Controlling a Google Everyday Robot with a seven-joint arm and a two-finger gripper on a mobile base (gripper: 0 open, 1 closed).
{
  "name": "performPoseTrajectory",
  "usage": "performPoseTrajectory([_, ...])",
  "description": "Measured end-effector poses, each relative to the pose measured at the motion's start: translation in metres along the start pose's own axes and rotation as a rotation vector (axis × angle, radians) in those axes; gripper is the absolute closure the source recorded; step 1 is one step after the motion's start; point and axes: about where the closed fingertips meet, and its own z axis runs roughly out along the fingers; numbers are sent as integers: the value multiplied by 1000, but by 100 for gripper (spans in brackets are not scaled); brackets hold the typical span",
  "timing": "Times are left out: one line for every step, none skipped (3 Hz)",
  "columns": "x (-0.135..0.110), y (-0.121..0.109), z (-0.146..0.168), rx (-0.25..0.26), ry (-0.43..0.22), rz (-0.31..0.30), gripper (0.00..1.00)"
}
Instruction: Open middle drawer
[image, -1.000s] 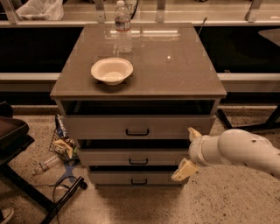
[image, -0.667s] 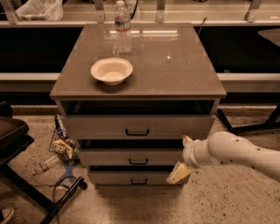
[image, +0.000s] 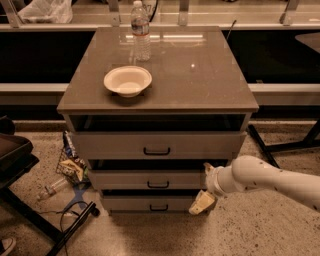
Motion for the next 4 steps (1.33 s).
performPoseTrajectory([3,-3,21,-24,-11,-9,0])
performPoseTrajectory([-3,-9,46,-50,-17,-37,0])
performPoseTrajectory([-10,-14,67,-71,-12,-61,0])
performPoseTrajectory([-12,-12,90,-95,5,-61,25])
